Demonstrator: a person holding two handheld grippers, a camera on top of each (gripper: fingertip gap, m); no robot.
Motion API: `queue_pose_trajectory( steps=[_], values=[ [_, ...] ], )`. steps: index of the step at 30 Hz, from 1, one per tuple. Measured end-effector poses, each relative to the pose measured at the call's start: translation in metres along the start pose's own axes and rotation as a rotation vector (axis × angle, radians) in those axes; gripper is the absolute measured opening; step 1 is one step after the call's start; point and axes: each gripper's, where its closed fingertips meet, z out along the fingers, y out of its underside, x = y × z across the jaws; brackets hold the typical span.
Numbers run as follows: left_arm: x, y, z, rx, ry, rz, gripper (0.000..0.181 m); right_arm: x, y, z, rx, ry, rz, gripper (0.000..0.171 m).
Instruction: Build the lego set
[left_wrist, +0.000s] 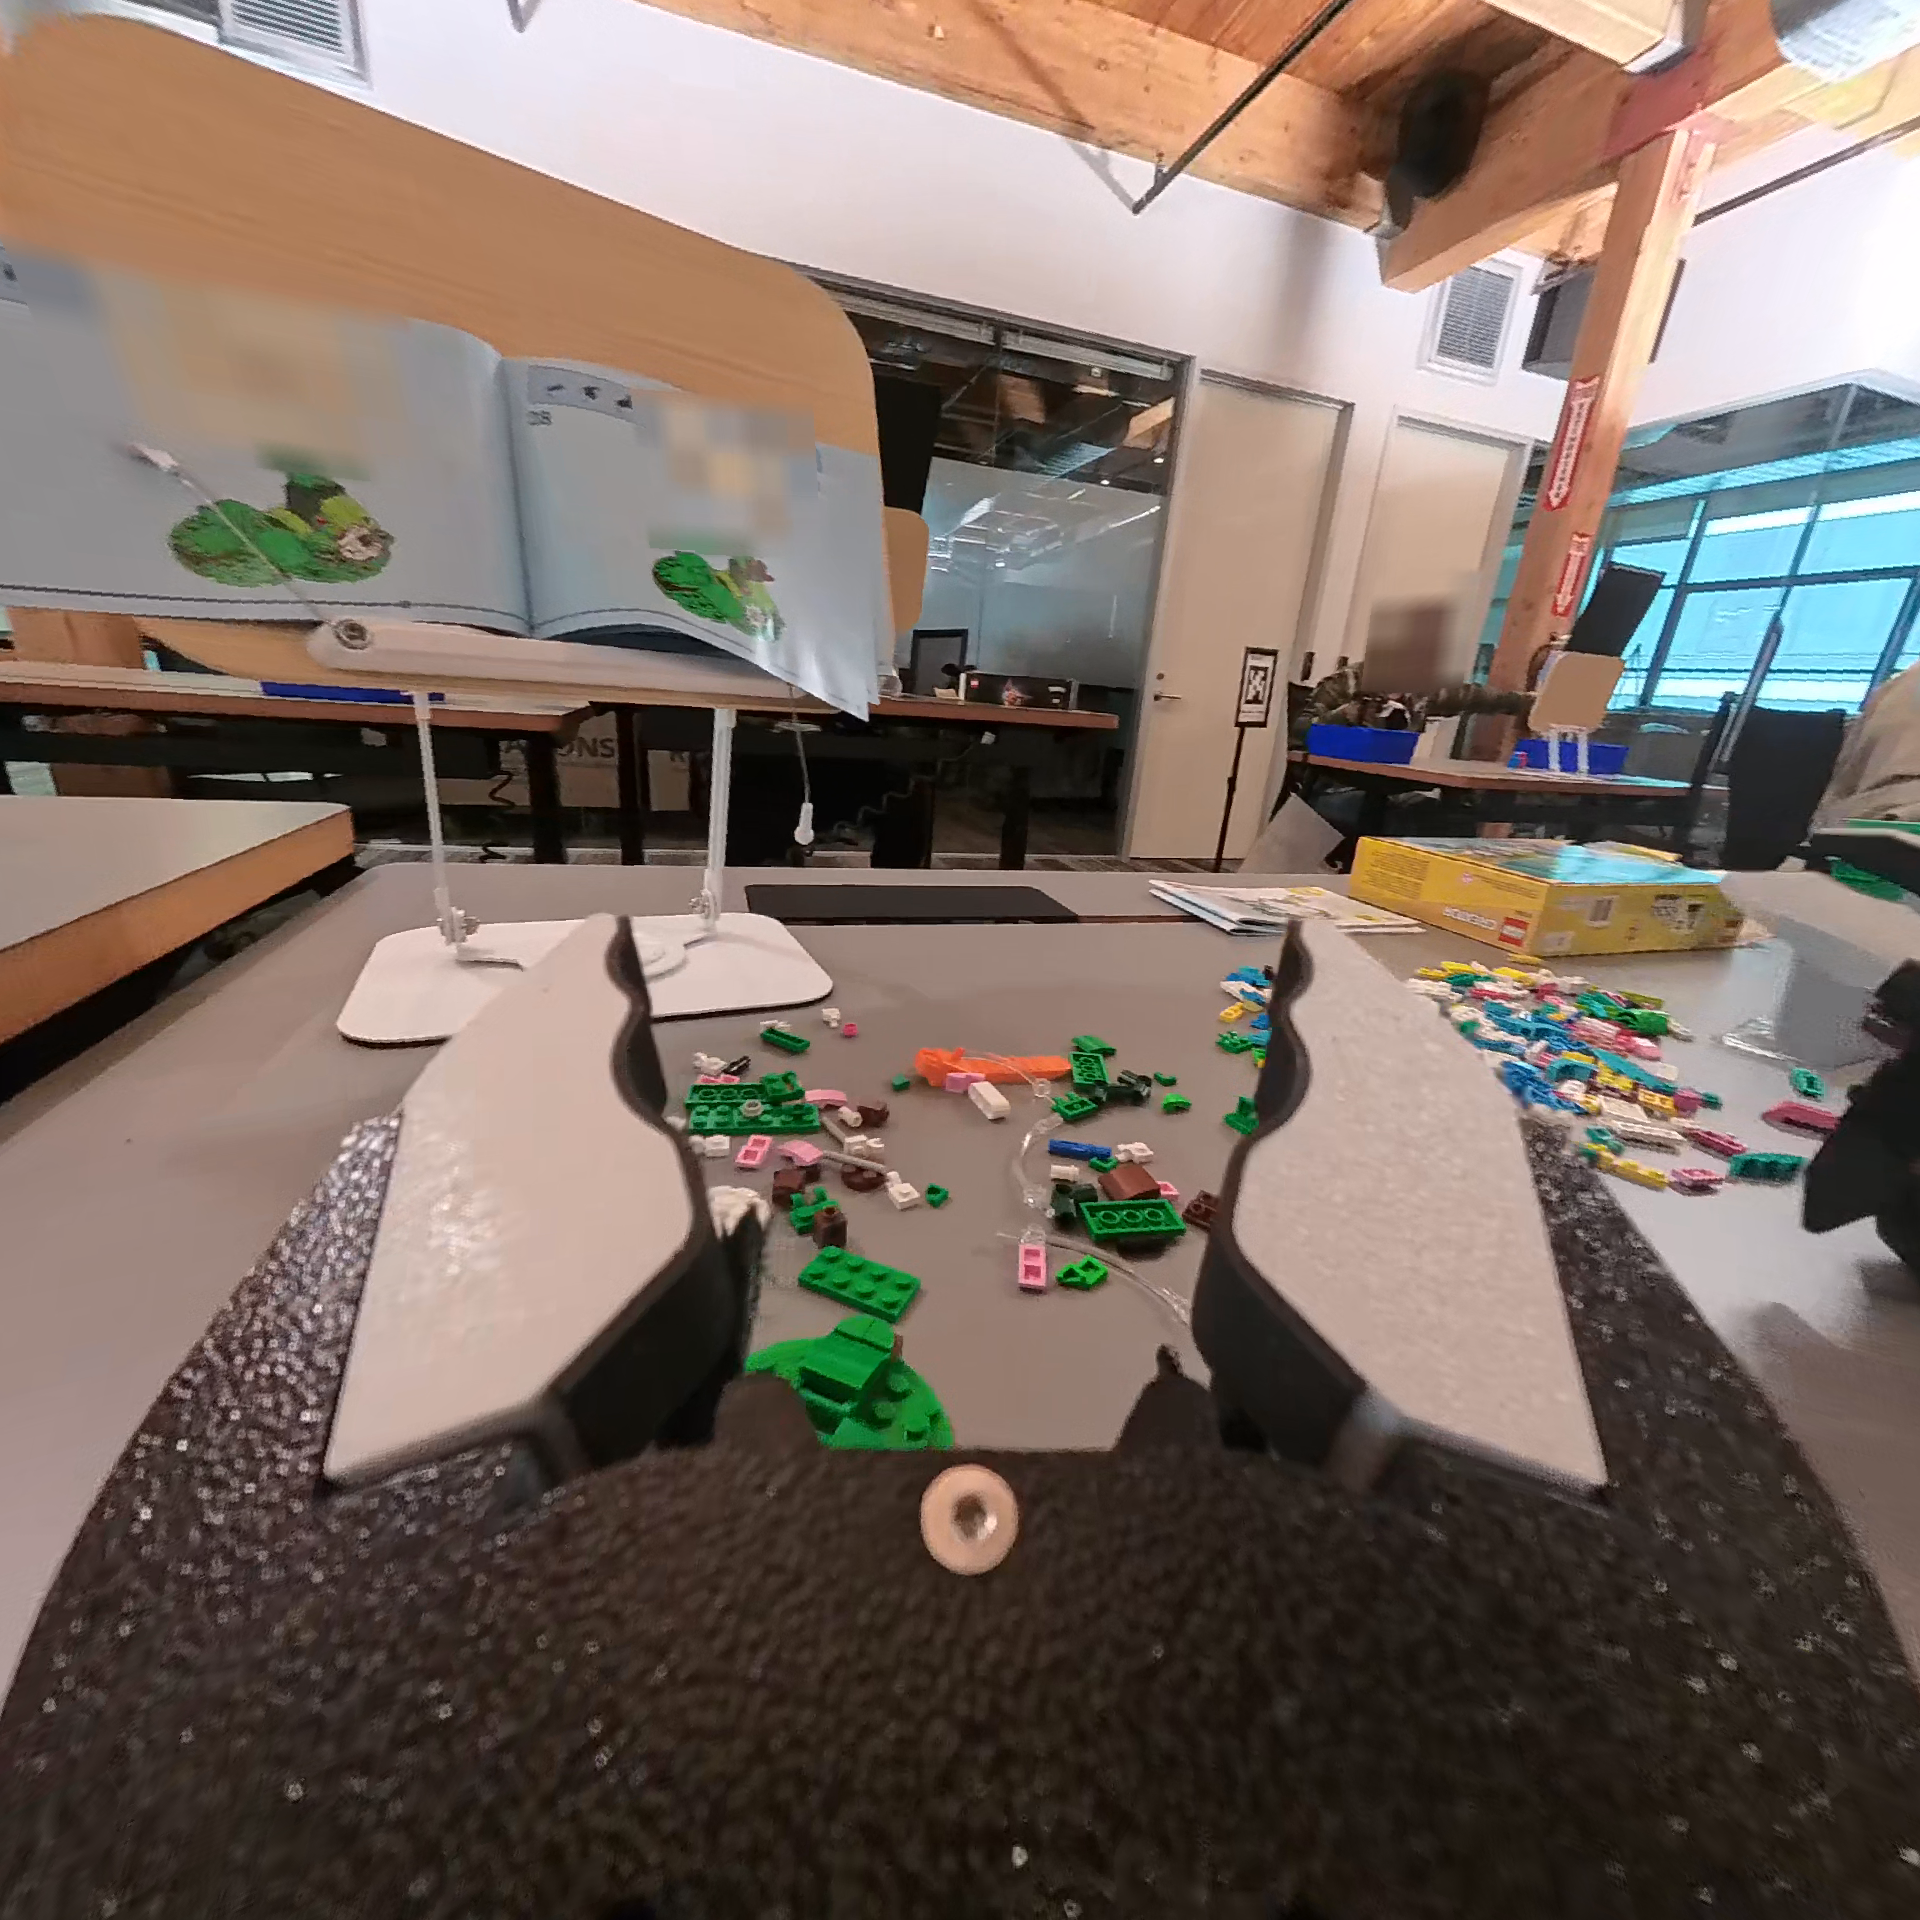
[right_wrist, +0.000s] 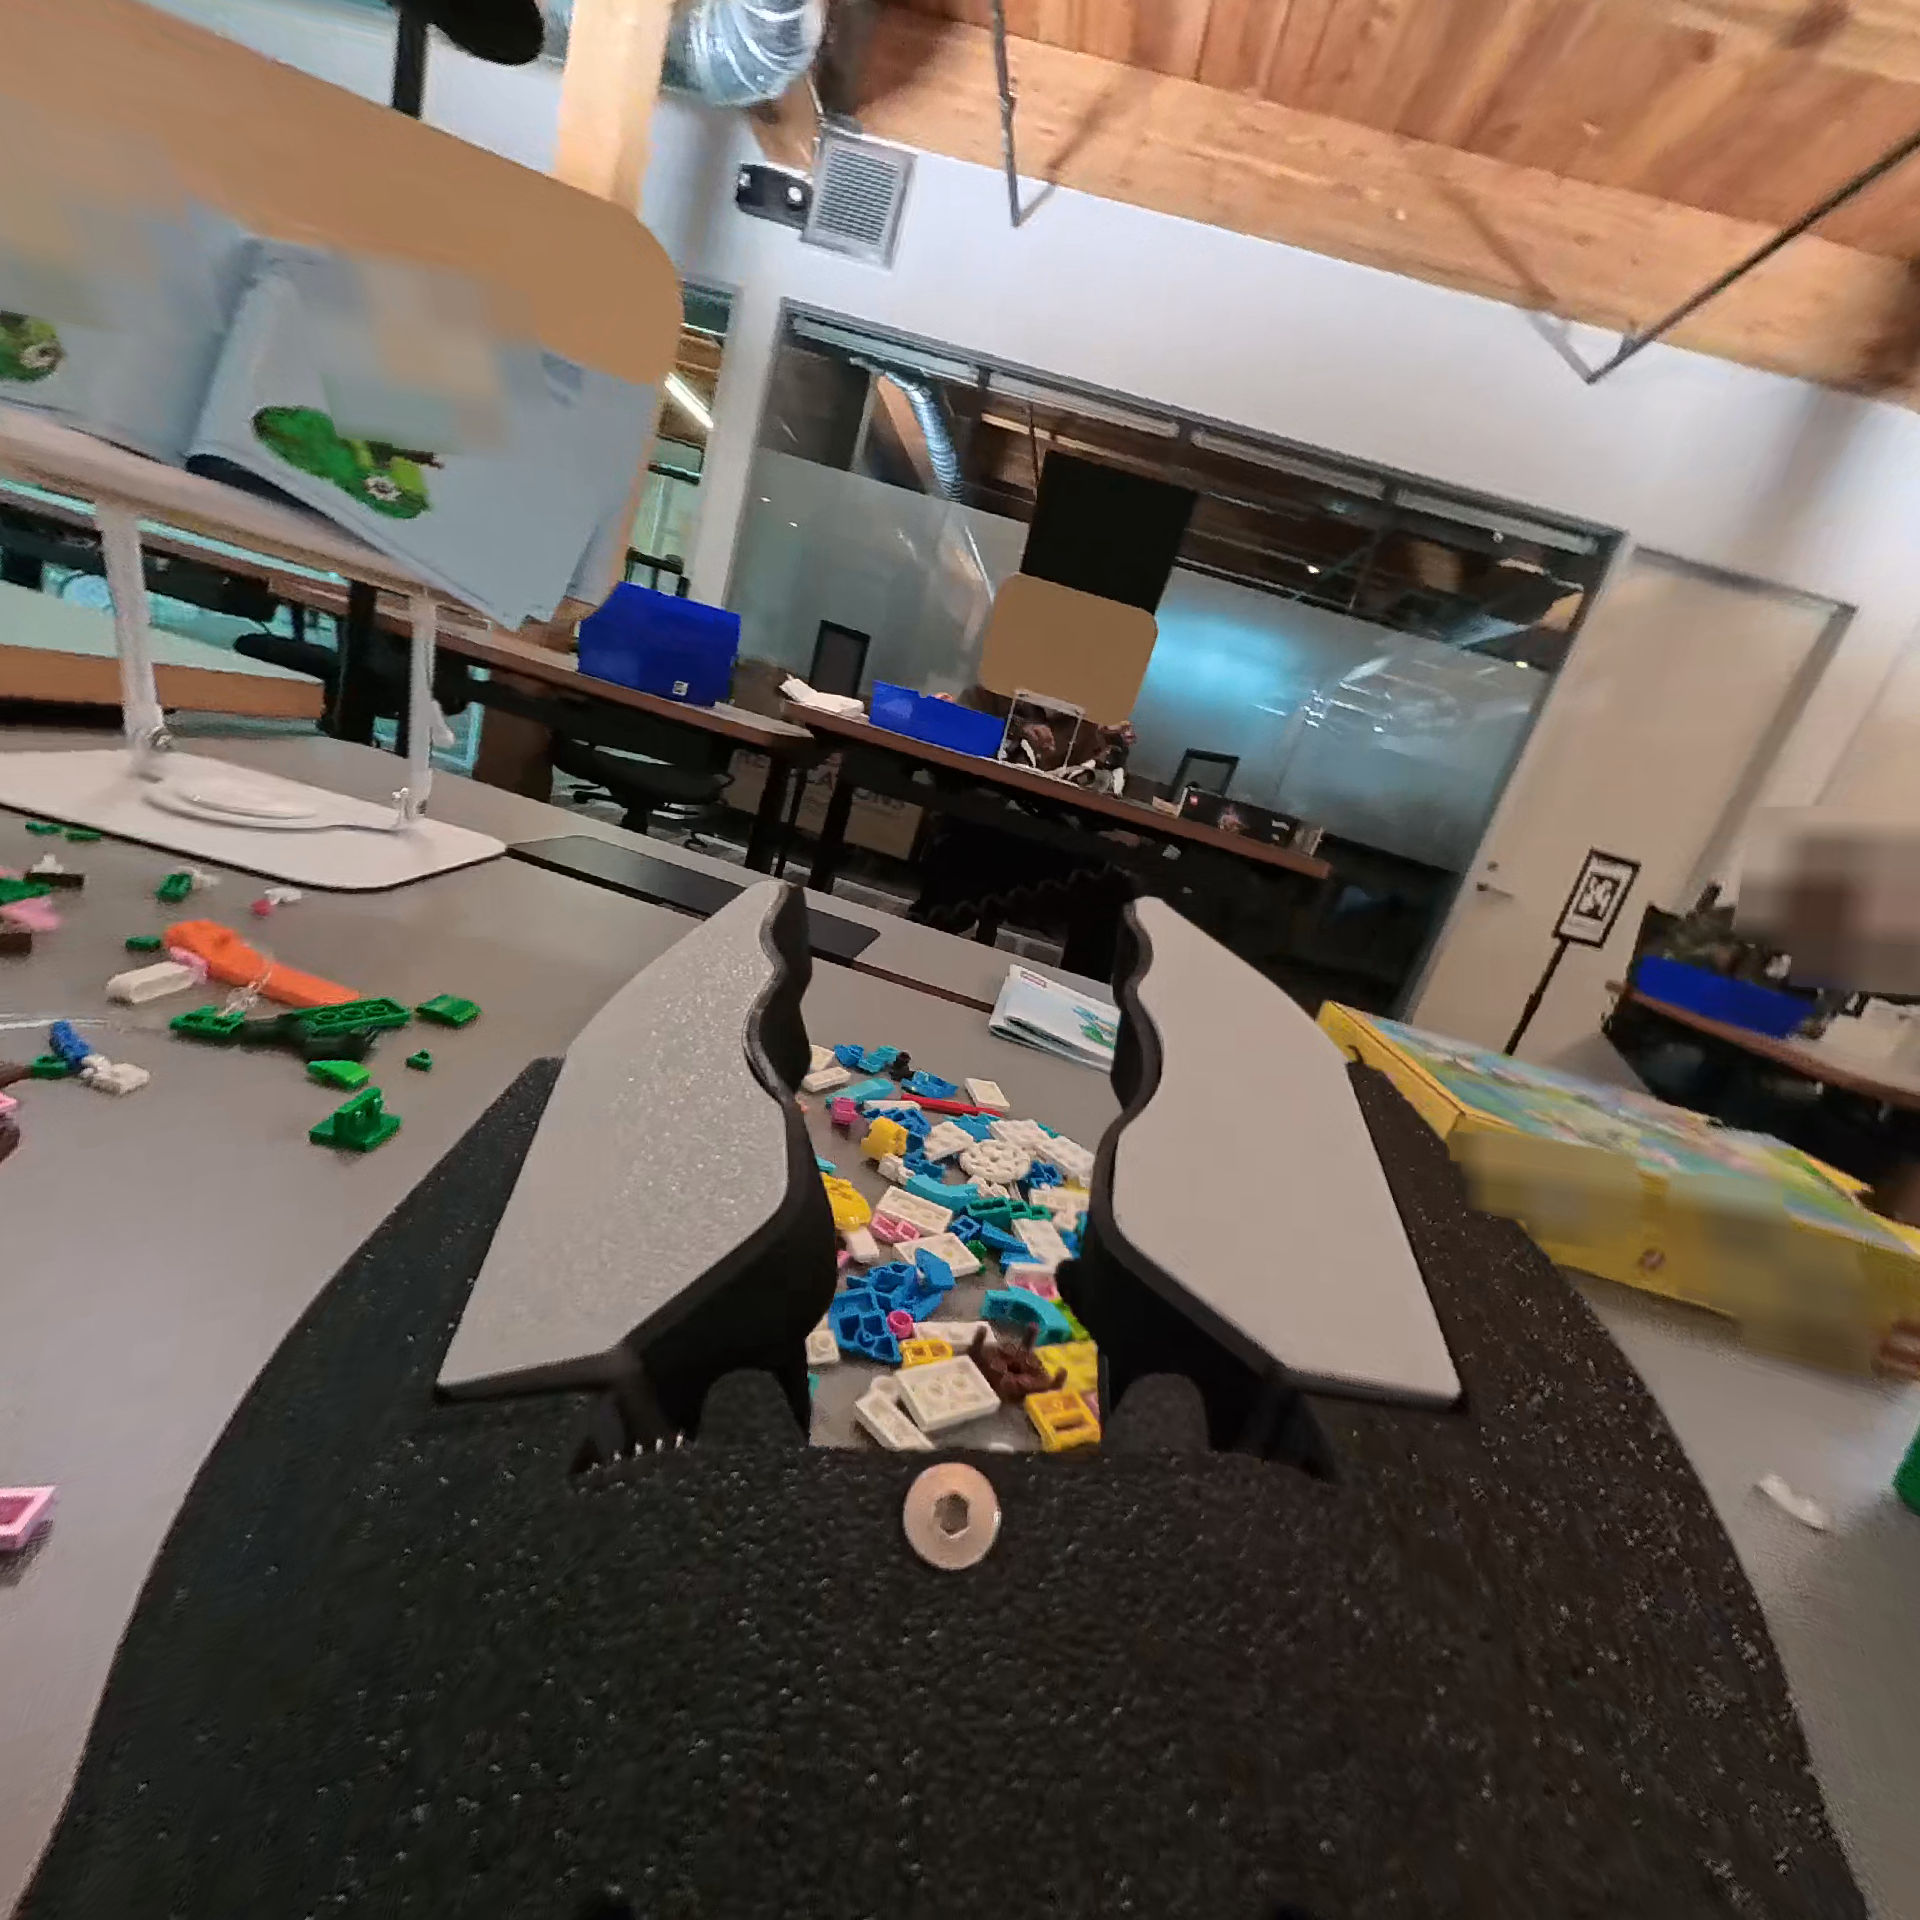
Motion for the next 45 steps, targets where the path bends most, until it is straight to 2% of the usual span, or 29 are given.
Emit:
queue_pose_trajectory(
  steps=[8, 11, 20, 25, 28, 31, 39, 45],
  values=[
    [0.011, 0.009, 0.004, -0.058, 0.005, 0.084, 0.111, 0.035, 0.000, -0.016, 0.011, 0.120, 0.041, 0.053],
    [0.012, 0.012, 0.005, -0.073, -0.001, 0.110, 0.111, 0.040, 0.004, -0.023, -0.034, 0.082, 0.107, 0.045],
    [0.004, 0.012, 0.005, -0.078, -0.055, 0.110, 0.108, 0.061, 0.009, -0.037, -0.049, 0.084, 0.117, 0.048],
    [0.004, 0.013, 0.003, -0.084, -0.050, 0.113, 0.108, 0.078, 0.010, -0.044, -0.044, 0.151, 0.170, 0.047],
    [0.006, 0.016, 0.005, -0.097, -0.023, 0.091, 0.108, 0.094, 0.009, -0.053, -0.039, 0.225, 0.147, 0.040],
    [0.013, 0.018, 0.005, -0.108, 0.023, 0.060, 0.105, 0.109, 0.006, -0.061, -0.027, 0.284, 0.103, 0.025],
    [0.040, 0.025, 0.006, -0.145, 0.148, 0.096, 0.100, 0.143, 0.009, -0.089, -0.101, 0.400, -0.058, 0.026],
    [0.053, 0.025, 0.016, -0.178, 0.192, 0.080, 0.098, 0.151, 0.019, -0.093, -0.157, 0.386, -0.087, 0.026]
  ],
)
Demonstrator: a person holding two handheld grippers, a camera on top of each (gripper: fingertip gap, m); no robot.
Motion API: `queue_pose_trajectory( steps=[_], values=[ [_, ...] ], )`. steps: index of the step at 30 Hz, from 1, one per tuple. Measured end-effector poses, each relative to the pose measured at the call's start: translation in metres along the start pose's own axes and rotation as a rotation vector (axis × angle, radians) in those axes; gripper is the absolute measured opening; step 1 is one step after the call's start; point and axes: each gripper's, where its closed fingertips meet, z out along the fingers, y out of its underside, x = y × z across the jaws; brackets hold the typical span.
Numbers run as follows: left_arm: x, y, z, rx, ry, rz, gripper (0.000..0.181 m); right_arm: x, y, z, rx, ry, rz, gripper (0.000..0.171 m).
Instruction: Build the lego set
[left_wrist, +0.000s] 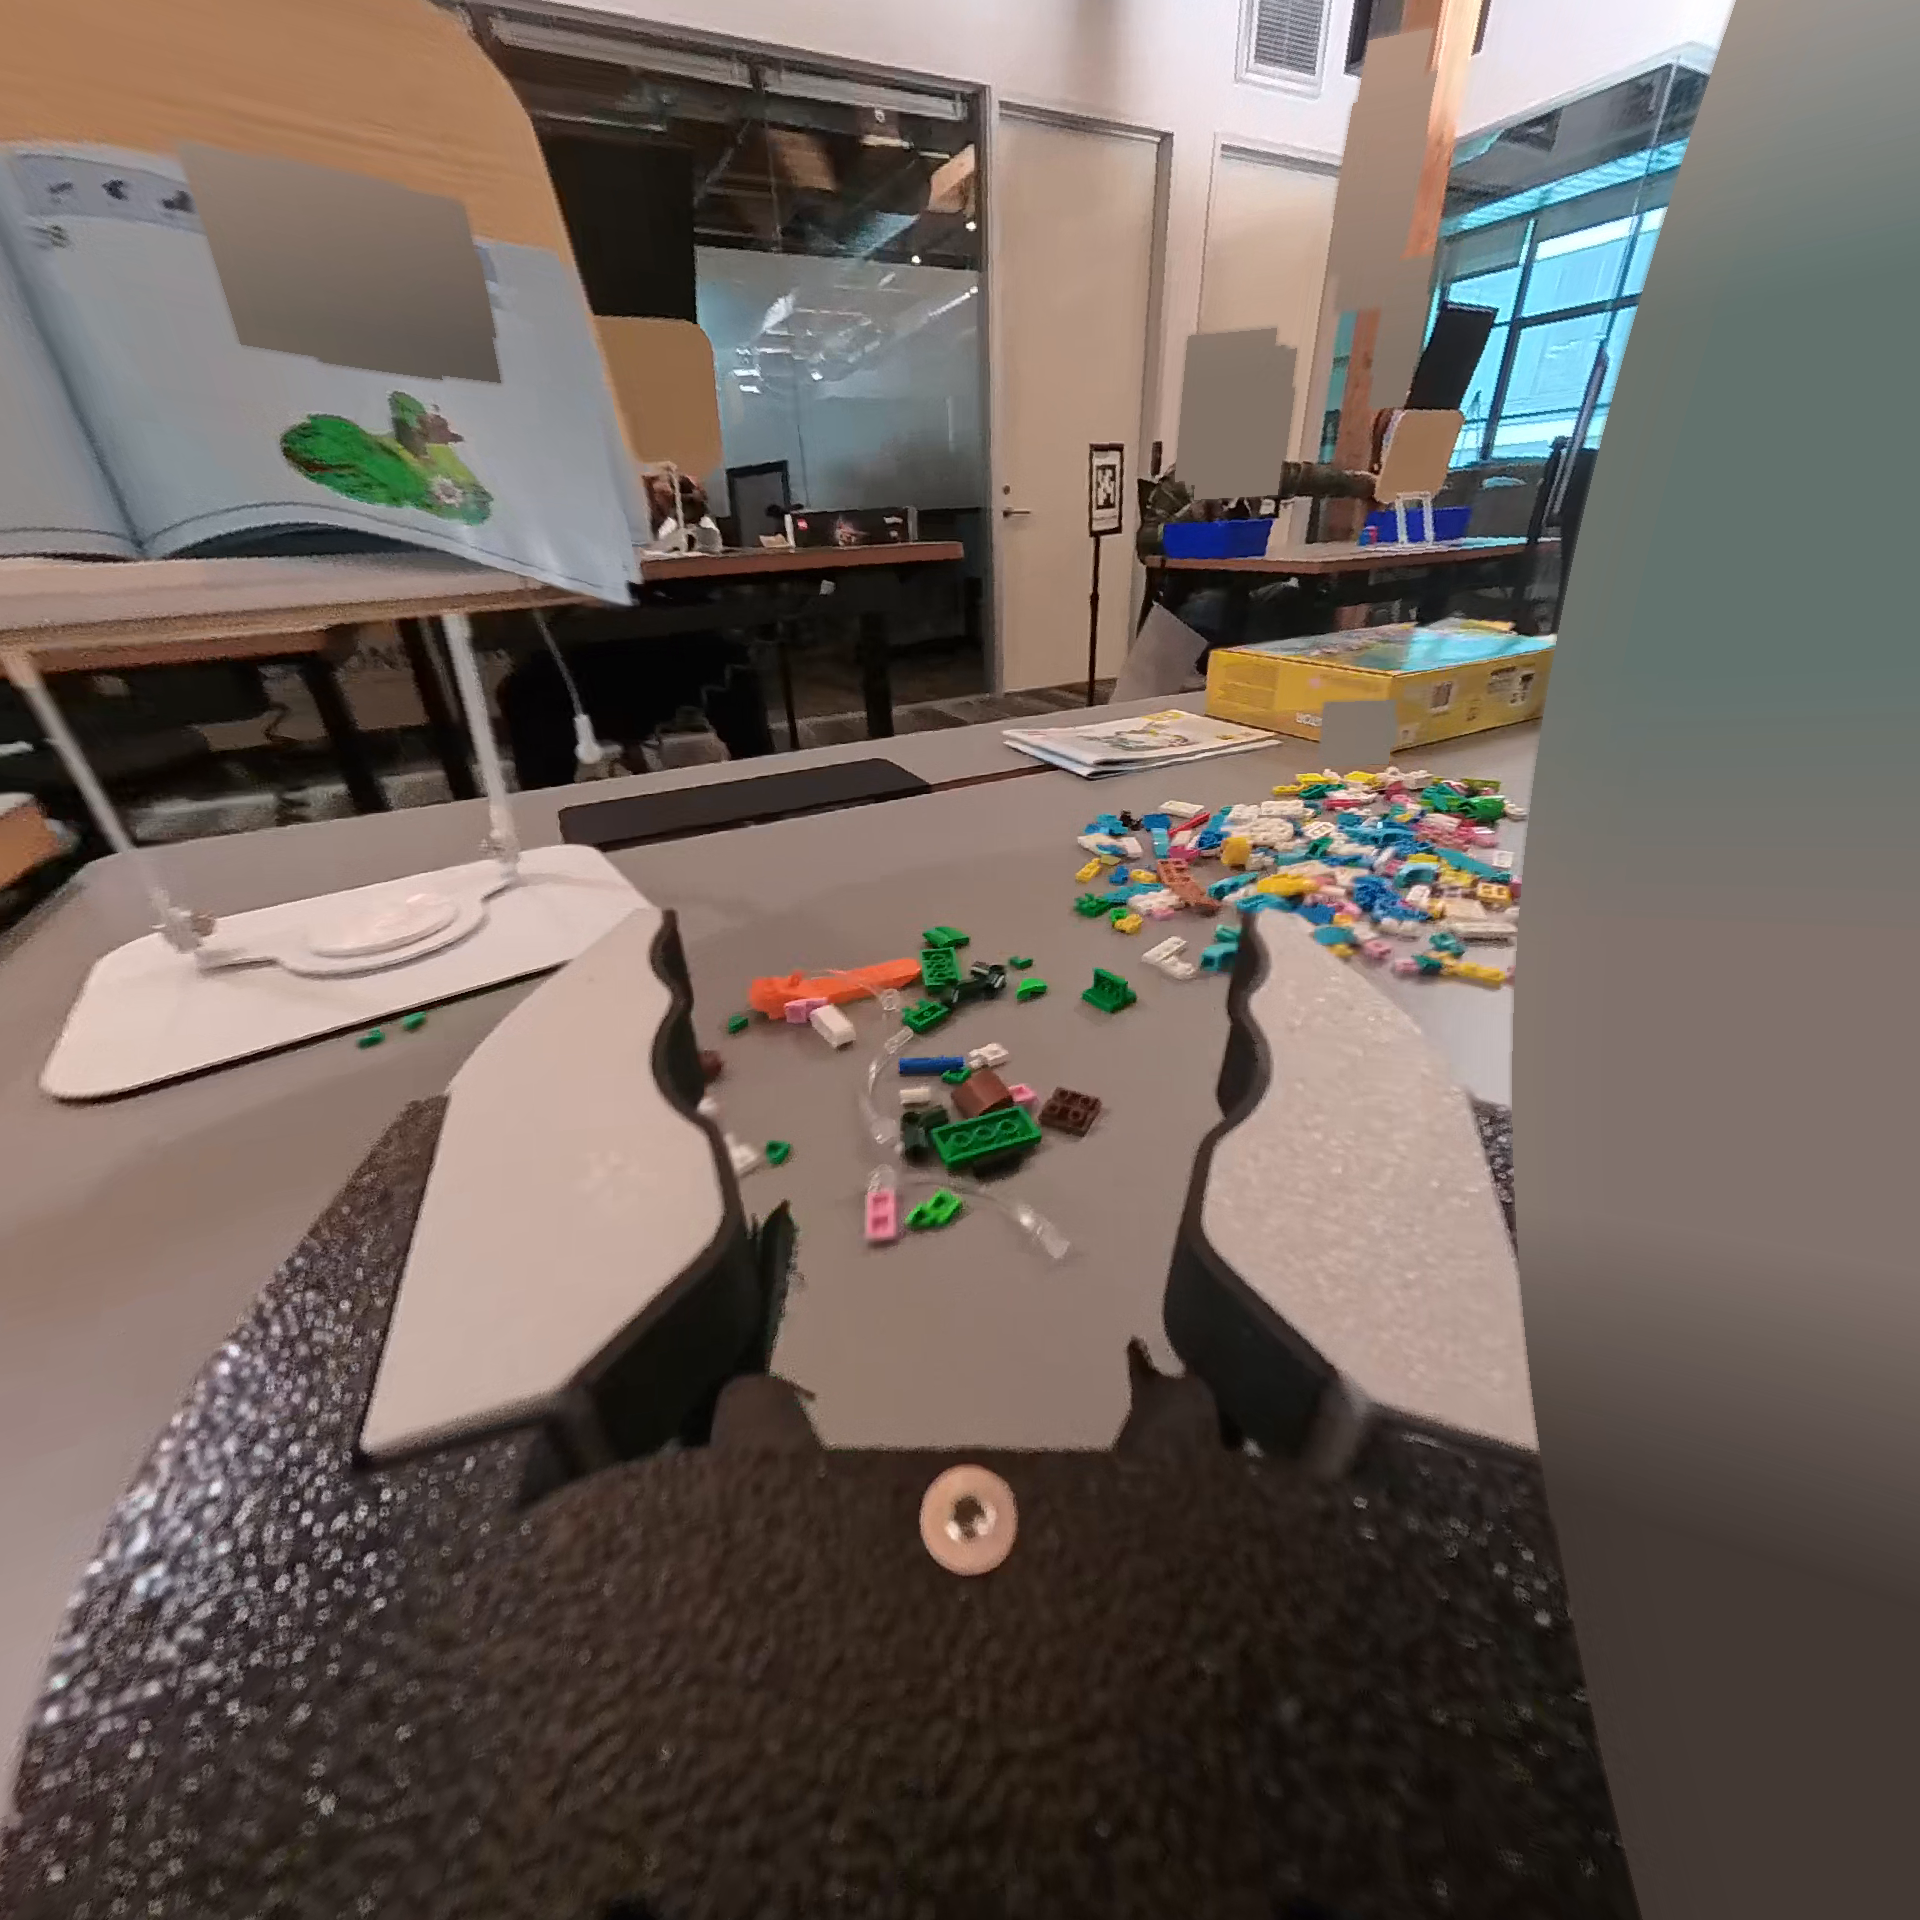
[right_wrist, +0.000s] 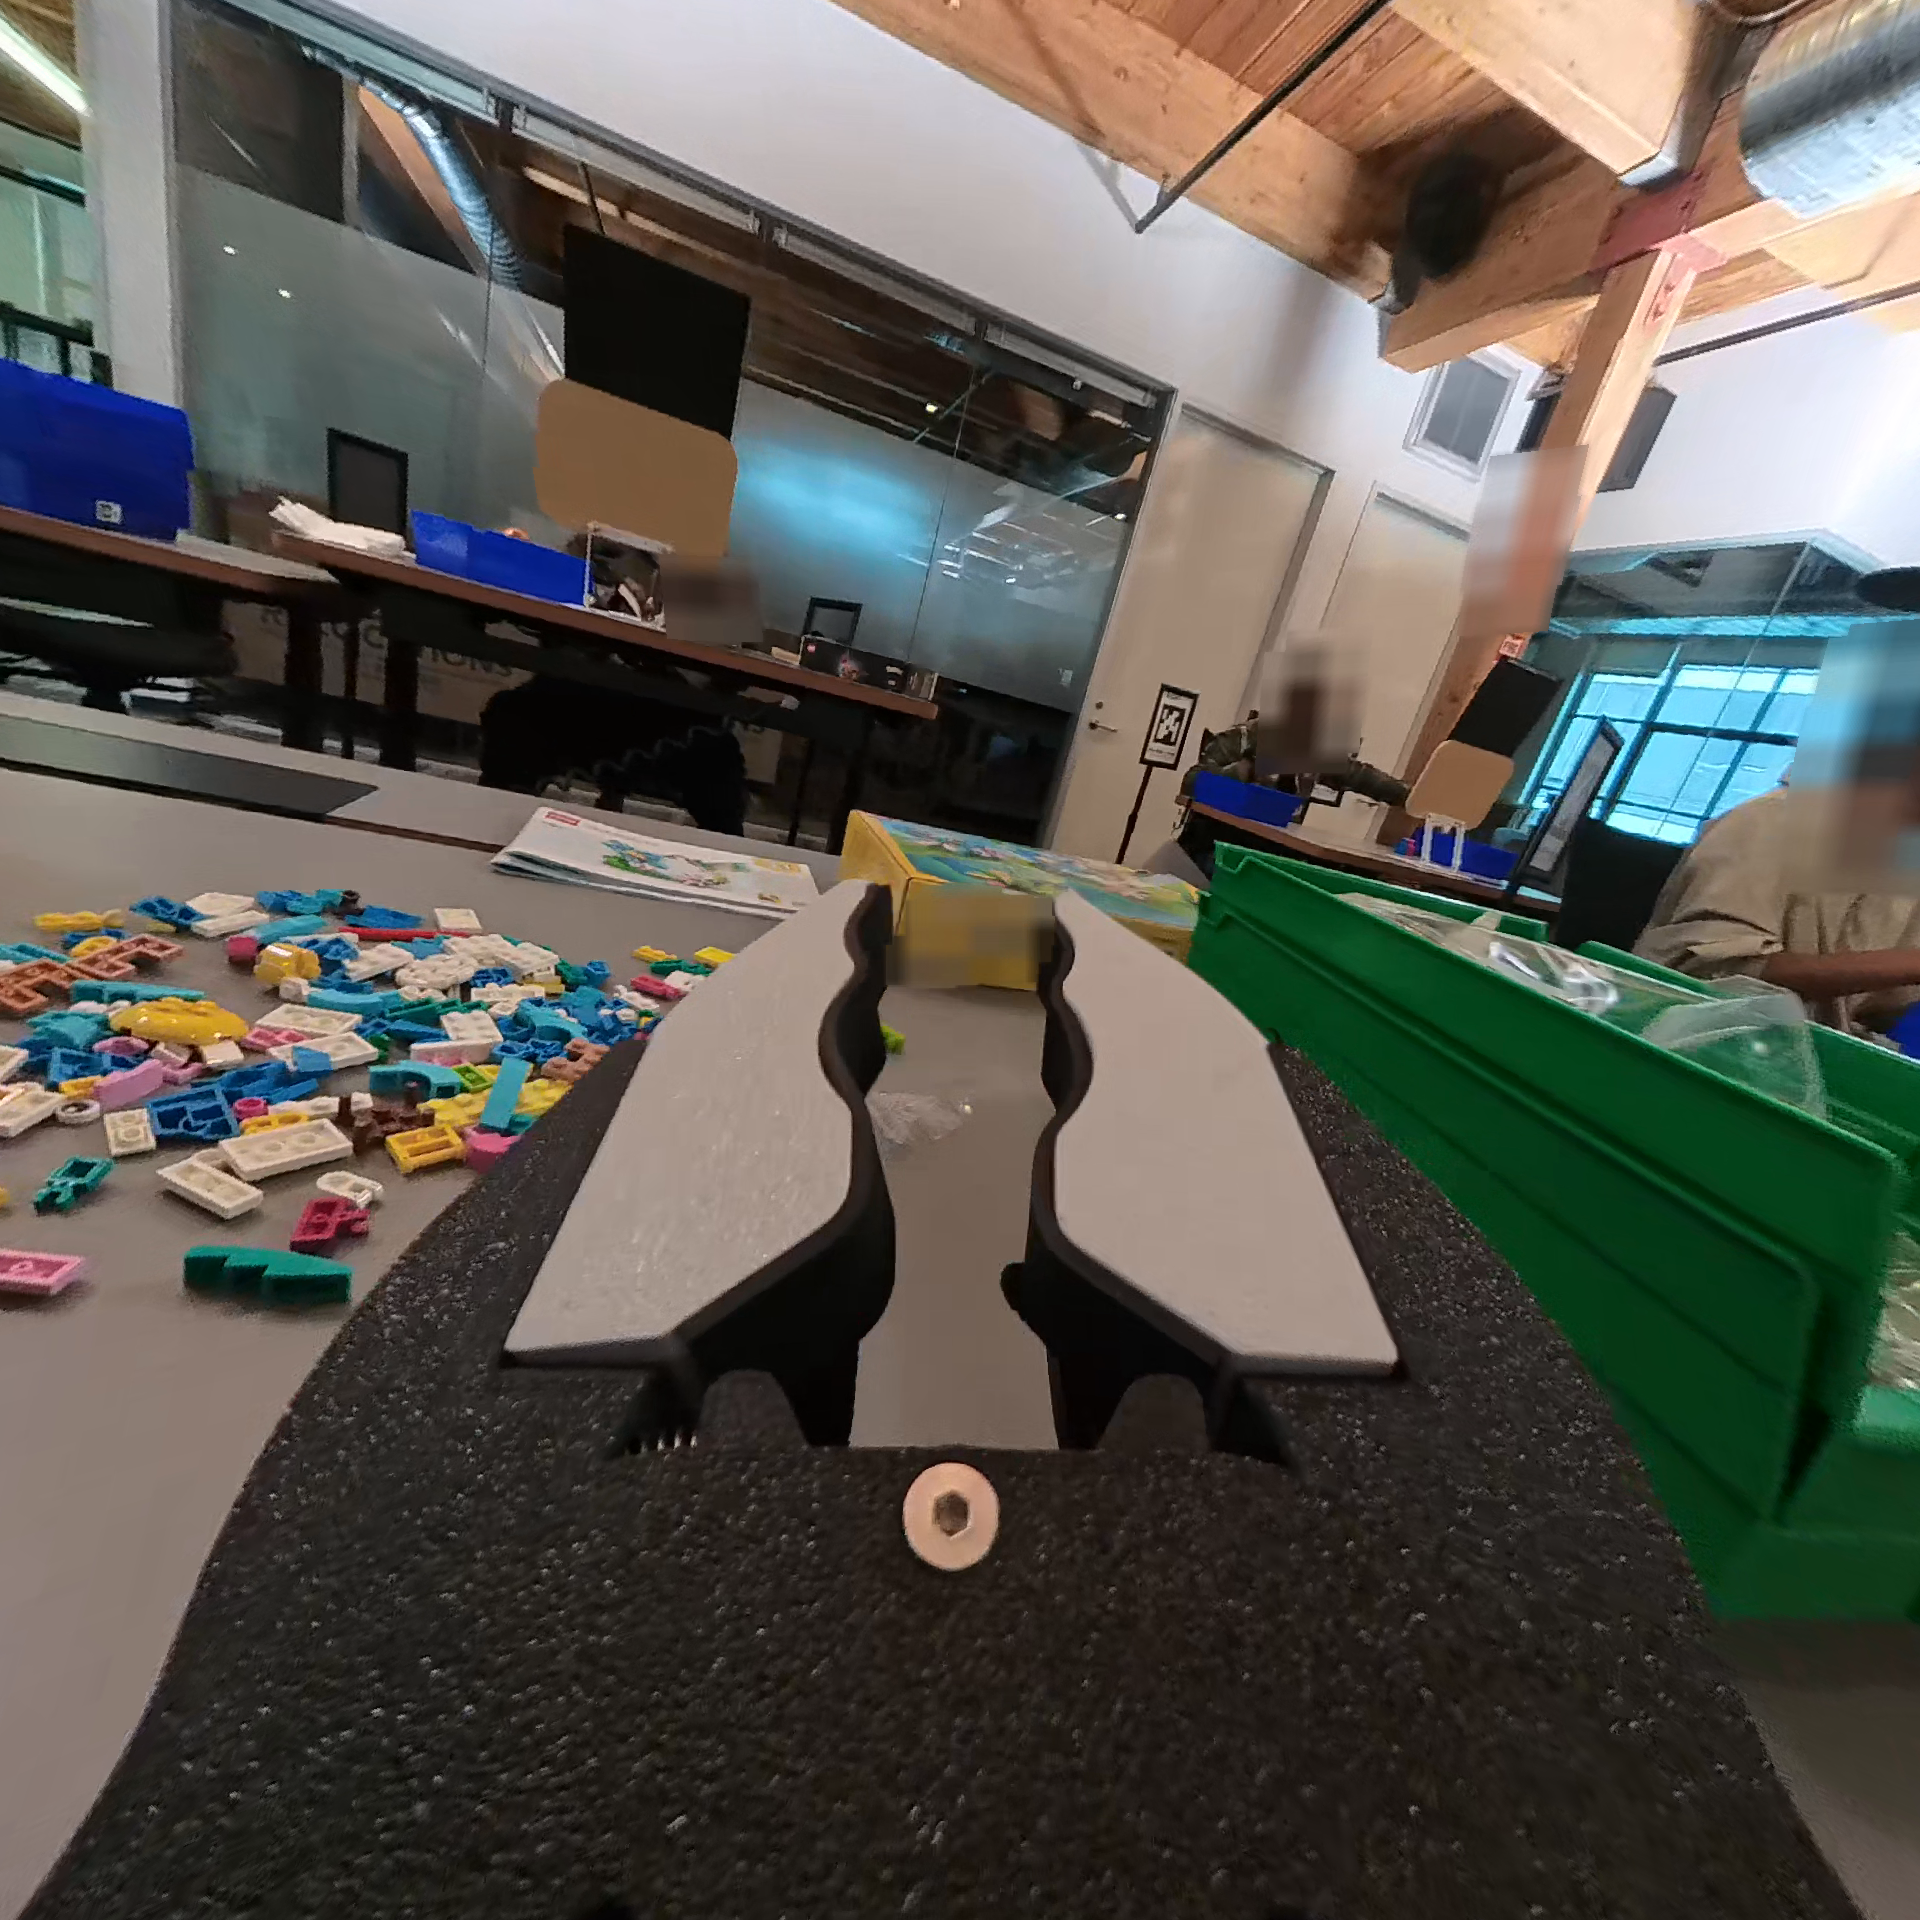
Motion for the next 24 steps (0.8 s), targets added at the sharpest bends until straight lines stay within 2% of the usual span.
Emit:
queue_pose_trajectory(
  steps=[3, 5, 10, 14, 20, 24],
  values=[
    [0.011, -0.013, 0.031, -0.060, 0.084, -0.027, 0.088, -0.008, 0.005, 0.004, -0.028, -0.031, -0.031, 0.025],
    [0.017, -0.020, 0.055, -0.101, 0.144, -0.014, 0.087, -0.014, 0.006, 0.006, -0.040, -0.052, -0.064, 0.025],
    [0.019, -0.015, 0.101, -0.071, 0.155, 0.155, 0.081, -0.027, 0.010, 0.009, -0.062, -0.104, -0.123, 0.023],
    [0.024, 0.003, 0.102, -0.020, 0.152, 0.192, 0.076, -0.035, 0.015, 0.010, -0.088, -0.134, -0.172, 0.020],
    [0.047, 0.000, 0.092, 0.093, 0.248, 0.307, 0.072, -0.035, 0.018, 0.011, -0.113, -0.120, -0.182, 0.020],
    [0.062, 0.007, 0.091, 0.066, 0.313, 0.305, 0.070, -0.030, 0.020, 0.012, -0.123, -0.099, -0.159, 0.020]
  ],
)
